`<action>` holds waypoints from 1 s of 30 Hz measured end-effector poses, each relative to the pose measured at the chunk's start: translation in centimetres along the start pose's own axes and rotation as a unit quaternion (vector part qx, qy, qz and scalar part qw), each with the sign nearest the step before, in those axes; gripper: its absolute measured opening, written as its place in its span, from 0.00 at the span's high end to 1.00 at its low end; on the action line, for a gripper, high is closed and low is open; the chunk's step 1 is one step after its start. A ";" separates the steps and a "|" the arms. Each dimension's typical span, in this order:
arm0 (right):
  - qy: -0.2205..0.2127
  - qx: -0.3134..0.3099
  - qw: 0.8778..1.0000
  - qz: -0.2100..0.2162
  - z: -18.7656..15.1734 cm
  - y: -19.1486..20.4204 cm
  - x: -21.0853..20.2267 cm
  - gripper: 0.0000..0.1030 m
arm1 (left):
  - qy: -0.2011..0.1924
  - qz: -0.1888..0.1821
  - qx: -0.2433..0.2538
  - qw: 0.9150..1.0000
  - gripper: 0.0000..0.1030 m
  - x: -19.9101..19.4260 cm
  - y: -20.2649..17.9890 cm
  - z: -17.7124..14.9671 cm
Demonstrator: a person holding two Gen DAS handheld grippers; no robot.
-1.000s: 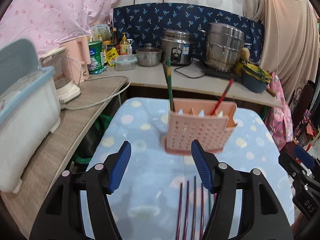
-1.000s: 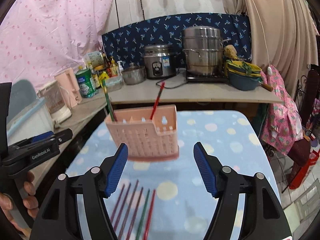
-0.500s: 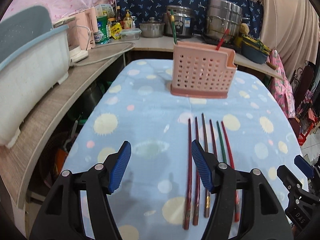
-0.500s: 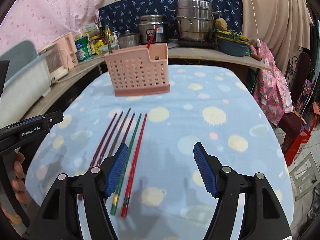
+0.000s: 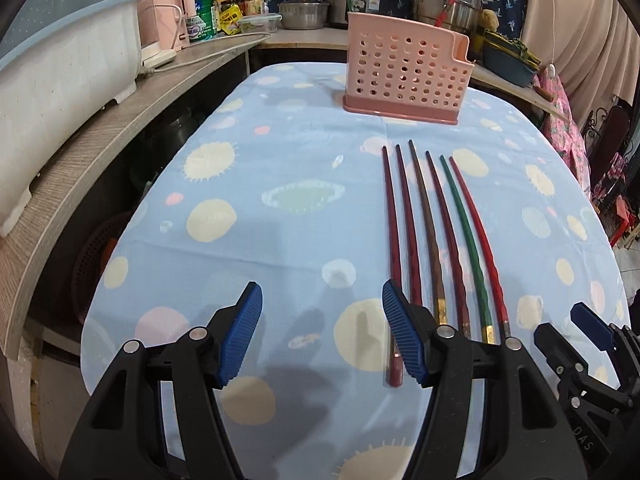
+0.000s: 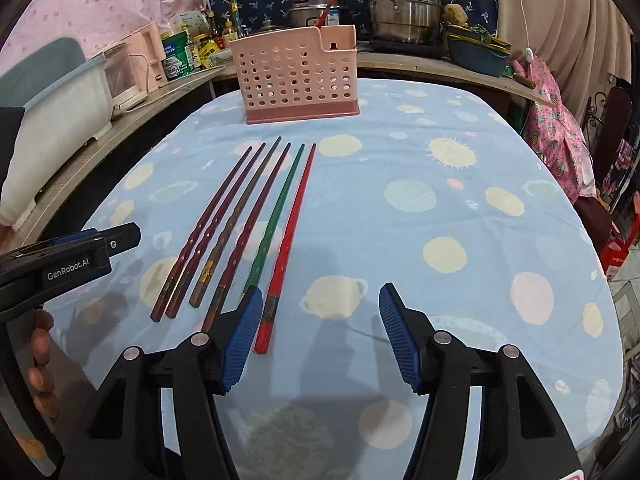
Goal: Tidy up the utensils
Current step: 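Move both tools back over the remaining chopsticks, right tool toward a red one, then lower the right tool onto the end red chopstick and close it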
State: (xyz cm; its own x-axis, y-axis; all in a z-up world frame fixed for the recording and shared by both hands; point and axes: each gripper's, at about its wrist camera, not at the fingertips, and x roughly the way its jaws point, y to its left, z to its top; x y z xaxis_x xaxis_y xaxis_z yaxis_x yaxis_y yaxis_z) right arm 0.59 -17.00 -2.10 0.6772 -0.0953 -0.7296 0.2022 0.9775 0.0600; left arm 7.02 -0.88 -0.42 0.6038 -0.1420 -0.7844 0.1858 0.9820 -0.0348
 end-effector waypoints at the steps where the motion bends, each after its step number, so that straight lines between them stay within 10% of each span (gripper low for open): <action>1: 0.003 0.000 1.000 0.002 -0.2 0.2 0.2 0.46 | 0.001 0.000 0.001 1.000 0.42 0.0 0.0 -0.2; 30: 0.022 -0.006 0.999 0.024 -1.0 1.6 2.2 0.85 | 0.018 -0.016 0.022 0.999 0.42 0.2 -1.4 -2.1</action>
State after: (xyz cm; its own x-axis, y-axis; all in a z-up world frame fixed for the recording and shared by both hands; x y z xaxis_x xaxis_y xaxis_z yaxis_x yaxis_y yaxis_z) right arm 1.67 -15.45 -4.32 0.6533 -0.0408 -0.7560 0.1615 0.9831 0.0865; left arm 5.22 -2.01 -1.81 0.5683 -0.1676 -0.8056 0.2384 0.9706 -0.0338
